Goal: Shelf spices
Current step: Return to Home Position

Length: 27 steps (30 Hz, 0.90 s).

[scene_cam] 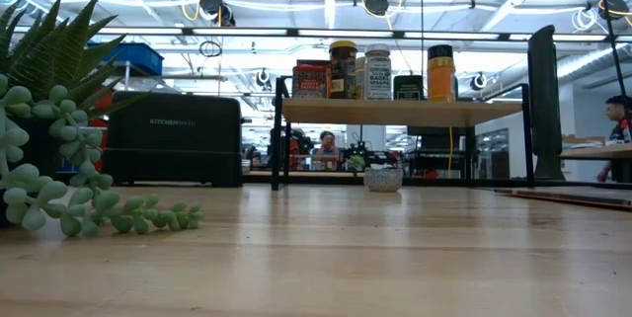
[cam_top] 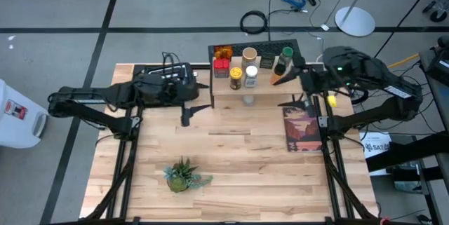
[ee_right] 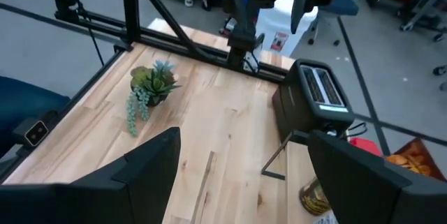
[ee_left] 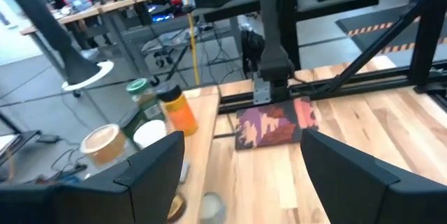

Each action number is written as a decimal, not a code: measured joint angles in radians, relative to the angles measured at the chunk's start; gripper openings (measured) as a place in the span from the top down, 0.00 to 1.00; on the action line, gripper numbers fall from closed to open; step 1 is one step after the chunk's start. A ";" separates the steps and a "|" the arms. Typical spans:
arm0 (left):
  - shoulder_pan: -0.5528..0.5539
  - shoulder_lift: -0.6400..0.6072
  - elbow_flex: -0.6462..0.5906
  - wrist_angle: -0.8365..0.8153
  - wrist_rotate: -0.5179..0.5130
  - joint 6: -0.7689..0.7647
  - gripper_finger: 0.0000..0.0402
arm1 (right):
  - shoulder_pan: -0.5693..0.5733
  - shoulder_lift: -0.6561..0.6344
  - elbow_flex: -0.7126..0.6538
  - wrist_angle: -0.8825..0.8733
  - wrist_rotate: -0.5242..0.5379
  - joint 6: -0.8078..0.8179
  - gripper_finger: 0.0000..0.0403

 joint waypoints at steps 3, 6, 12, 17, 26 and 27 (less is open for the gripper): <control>0.000 -0.041 0.000 -0.057 -0.027 0.000 0.27 | 0.000 -0.037 0.000 -0.023 -0.002 -0.004 0.25; 0.000 -0.082 0.000 -0.110 -0.034 -0.001 0.27 | 0.000 -0.065 0.000 -0.059 -0.002 -0.004 0.25; 0.000 -0.178 -0.045 -0.159 -0.048 -0.020 0.27 | 0.000 -0.118 -0.041 -0.099 -0.002 0.012 0.25; 0.000 -0.285 -0.141 -0.154 -0.076 -0.030 0.27 | 0.000 -0.185 -0.139 -0.030 -0.013 0.019 0.25; 0.000 -0.470 -0.370 -0.026 -0.083 -0.082 0.27 | 0.000 -0.308 -0.390 0.244 -0.082 0.055 0.25; 0.000 -0.487 -0.397 -0.008 -0.083 -0.083 0.27 | 0.000 -0.318 -0.417 0.267 -0.083 0.061 0.25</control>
